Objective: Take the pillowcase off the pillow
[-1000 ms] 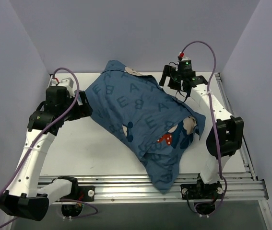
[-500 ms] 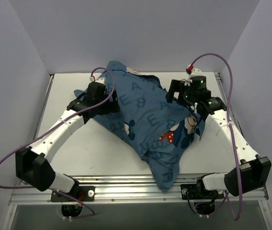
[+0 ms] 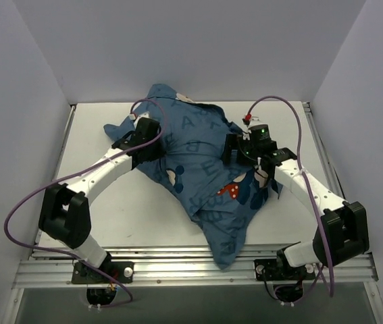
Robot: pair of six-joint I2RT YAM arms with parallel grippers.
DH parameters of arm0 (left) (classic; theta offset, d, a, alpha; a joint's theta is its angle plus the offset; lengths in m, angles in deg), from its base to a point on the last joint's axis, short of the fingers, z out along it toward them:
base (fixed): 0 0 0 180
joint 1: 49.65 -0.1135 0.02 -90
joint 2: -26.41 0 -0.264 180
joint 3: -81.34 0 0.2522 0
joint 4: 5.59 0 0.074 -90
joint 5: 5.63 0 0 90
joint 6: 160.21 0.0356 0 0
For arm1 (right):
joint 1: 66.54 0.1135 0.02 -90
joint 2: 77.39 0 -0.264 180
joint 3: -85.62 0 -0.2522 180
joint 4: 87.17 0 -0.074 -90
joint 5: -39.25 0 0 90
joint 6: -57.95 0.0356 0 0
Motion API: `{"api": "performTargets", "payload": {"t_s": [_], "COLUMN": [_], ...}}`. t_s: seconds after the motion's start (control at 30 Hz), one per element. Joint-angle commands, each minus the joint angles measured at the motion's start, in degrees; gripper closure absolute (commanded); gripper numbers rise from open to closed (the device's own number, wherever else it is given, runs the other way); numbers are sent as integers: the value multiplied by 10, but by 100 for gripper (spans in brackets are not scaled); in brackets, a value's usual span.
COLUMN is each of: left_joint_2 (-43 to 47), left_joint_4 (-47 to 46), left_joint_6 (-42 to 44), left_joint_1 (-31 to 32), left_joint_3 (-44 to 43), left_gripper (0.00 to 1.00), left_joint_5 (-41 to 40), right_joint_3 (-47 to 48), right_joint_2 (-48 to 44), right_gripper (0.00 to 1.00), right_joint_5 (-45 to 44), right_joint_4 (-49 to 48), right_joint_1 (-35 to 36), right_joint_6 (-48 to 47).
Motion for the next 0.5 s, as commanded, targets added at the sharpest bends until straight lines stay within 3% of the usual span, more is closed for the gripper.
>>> {"api": "performTargets", "payload": {"t_s": [0.0,0.17,0.3,0.47], "left_joint_2": [44,80,103,113], "left_joint_4": [-16,15,36,52], "left_joint_6": [-8,21,55,97], "left_joint_1": [-42,-146,-170,-159], "left_joint_3": [25,56,42,12], "left_gripper": [98,98,98,94], "left_joint_5": [-46,-23,-22,8], "right_joint_3": [10,10,19,94], "right_joint_2": [27,46,77,68], "right_gripper": [3,2,1,1], "right_joint_5": [15,45,91,45], "right_joint_4": [5,1,1,38], "right_joint_1": [-1,-100,-184,-149], "right_joint_6": [-2,15,76,50]}}
